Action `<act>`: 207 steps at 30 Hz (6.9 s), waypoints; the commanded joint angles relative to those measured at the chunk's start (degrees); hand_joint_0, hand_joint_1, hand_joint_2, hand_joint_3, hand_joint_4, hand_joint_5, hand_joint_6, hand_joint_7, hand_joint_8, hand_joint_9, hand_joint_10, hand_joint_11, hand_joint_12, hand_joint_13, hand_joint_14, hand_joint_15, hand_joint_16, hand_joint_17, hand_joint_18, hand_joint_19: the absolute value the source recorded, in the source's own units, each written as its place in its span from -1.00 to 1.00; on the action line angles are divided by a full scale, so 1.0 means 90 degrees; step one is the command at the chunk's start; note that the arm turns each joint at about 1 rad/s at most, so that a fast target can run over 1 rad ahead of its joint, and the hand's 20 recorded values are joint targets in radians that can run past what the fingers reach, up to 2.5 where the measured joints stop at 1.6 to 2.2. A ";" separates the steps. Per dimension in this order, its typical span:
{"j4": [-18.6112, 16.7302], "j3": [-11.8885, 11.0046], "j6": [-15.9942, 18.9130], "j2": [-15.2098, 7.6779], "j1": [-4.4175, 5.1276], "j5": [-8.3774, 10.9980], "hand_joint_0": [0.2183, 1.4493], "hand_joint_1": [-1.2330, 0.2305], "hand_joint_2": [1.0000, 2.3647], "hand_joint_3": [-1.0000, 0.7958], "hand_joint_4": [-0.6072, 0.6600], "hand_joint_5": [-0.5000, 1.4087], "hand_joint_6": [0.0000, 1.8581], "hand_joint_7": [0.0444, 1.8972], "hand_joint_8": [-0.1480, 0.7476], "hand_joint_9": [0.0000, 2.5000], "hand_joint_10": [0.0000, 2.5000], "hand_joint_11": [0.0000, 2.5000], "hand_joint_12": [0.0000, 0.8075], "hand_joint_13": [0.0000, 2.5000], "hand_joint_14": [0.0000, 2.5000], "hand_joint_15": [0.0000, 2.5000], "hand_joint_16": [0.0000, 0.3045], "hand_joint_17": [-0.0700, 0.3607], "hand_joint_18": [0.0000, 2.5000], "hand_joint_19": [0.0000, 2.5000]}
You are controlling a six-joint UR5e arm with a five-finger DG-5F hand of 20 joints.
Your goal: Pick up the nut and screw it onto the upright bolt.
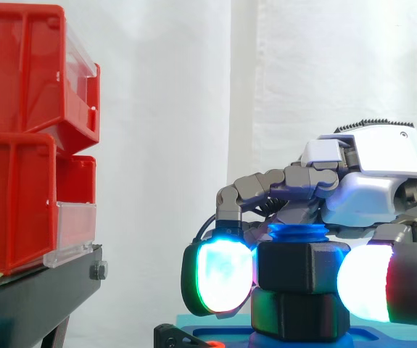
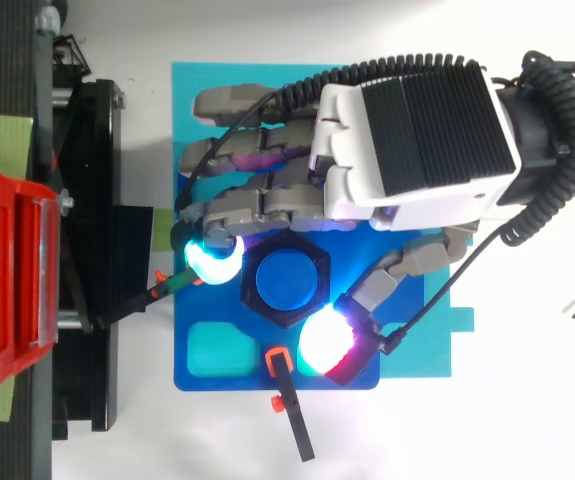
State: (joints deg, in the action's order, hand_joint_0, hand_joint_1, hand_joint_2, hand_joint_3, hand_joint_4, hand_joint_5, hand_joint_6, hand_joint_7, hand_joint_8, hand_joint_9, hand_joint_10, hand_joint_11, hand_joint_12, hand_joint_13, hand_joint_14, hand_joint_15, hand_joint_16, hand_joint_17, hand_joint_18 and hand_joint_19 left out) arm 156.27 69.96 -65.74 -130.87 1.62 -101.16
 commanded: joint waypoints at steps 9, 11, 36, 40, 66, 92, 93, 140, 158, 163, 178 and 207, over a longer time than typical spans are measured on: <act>0.0000 0.0000 0.0000 0.0000 -0.0005 0.0000 -0.50 -0.44 -0.99 -0.26 0.15 -0.60 -0.20 0.31 -0.10 -0.40 -1.00 -0.88 -0.21 -0.71 -1.00 -1.00 -0.78 -0.32 -0.94 -1.00; 0.0000 0.0000 0.0000 0.0000 -0.0005 0.0000 -0.49 -0.44 -0.99 -0.28 0.16 -0.60 -0.19 0.29 -0.10 -0.40 -1.00 -0.88 -0.21 -0.71 -1.00 -1.00 -0.78 -0.32 -0.94 -1.00; 0.0498 -0.0459 0.0019 0.0020 -0.0005 -0.0166 -0.79 -0.09 -1.00 -0.44 0.36 -0.60 -0.46 0.09 0.00 -0.38 -1.00 -0.94 0.00 -0.69 -1.00 -1.00 -0.64 -0.10 -0.90 -1.00; 0.0830 -0.0566 -0.0010 0.0029 -0.0014 -0.0137 -0.78 -0.07 -1.00 -0.44 0.37 -0.60 -0.46 0.09 0.00 -0.38 -1.00 -0.94 0.01 -0.69 -1.00 -1.00 -0.64 -0.10 -0.90 -1.00; 0.2471 -0.0664 0.1221 0.1113 -0.0112 0.1651 -0.75 -0.01 -1.00 -0.44 0.35 -0.58 -0.46 0.09 0.00 -0.31 -1.00 -0.92 -0.03 -0.64 -1.00 -1.00 -0.63 -0.09 -0.86 -0.97; 0.1670 0.2588 0.2373 0.3740 0.0347 0.3213 -0.56 -0.05 -1.00 -0.44 0.13 -0.72 -0.46 -0.33 -0.17 -0.72 -1.00 -1.00 -0.14 -1.00 -1.00 -1.00 -0.70 -0.20 -1.00 -0.97; 0.1699 0.2676 0.2451 0.3770 0.0347 0.3223 -0.55 -0.05 -1.00 -0.44 0.13 -0.72 -0.46 -0.34 -0.17 -0.73 -1.00 -1.00 -0.14 -1.00 -1.00 -1.00 -0.70 -0.20 -1.00 -0.97; 0.2275 0.3086 0.5225 0.3897 0.0327 0.3252 -0.56 -0.06 -1.00 -0.44 0.03 -0.73 -0.46 -0.41 -0.23 -0.81 -1.00 -1.00 -0.17 -1.00 -1.00 -1.00 -0.68 -0.17 -1.00 -1.00; 0.2275 0.3076 0.5225 0.3887 0.0327 0.3252 -0.56 -0.04 -1.00 -0.44 -0.06 -0.72 -0.46 -0.35 -0.28 -0.86 -1.00 -1.00 -0.19 -1.00 -1.00 -1.00 -0.68 -0.17 -1.00 -1.00; 0.2275 0.3086 0.5225 0.3887 0.0327 0.3252 -0.56 -0.04 -1.00 -0.44 -0.05 -0.72 -0.46 -0.32 -0.28 -0.87 -1.00 -1.00 -0.19 -1.00 -1.00 -1.00 -0.68 -0.17 -1.00 -1.00; 0.2275 0.3076 0.5225 0.3887 0.0327 0.3252 -0.57 -0.06 -1.00 -0.44 -0.01 -0.71 -0.46 -0.37 -0.27 -0.84 -1.00 -1.00 -0.19 -1.00 -1.00 -1.00 -0.67 -0.15 -1.00 -1.00; 0.2275 0.3076 0.5225 0.3887 0.0327 0.3252 -0.58 -0.01 -1.00 -0.44 -0.02 -0.72 -0.46 -0.36 -0.28 -0.88 -1.00 -1.00 -0.19 -0.99 -1.00 -1.00 -0.68 -0.16 -1.00 -1.00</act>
State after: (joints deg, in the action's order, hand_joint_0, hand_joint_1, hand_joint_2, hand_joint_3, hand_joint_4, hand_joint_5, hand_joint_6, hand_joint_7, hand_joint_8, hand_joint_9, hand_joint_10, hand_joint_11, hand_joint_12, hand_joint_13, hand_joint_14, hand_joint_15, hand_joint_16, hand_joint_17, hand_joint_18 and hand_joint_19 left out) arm 176.75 97.68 -18.72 -95.86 4.55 -71.89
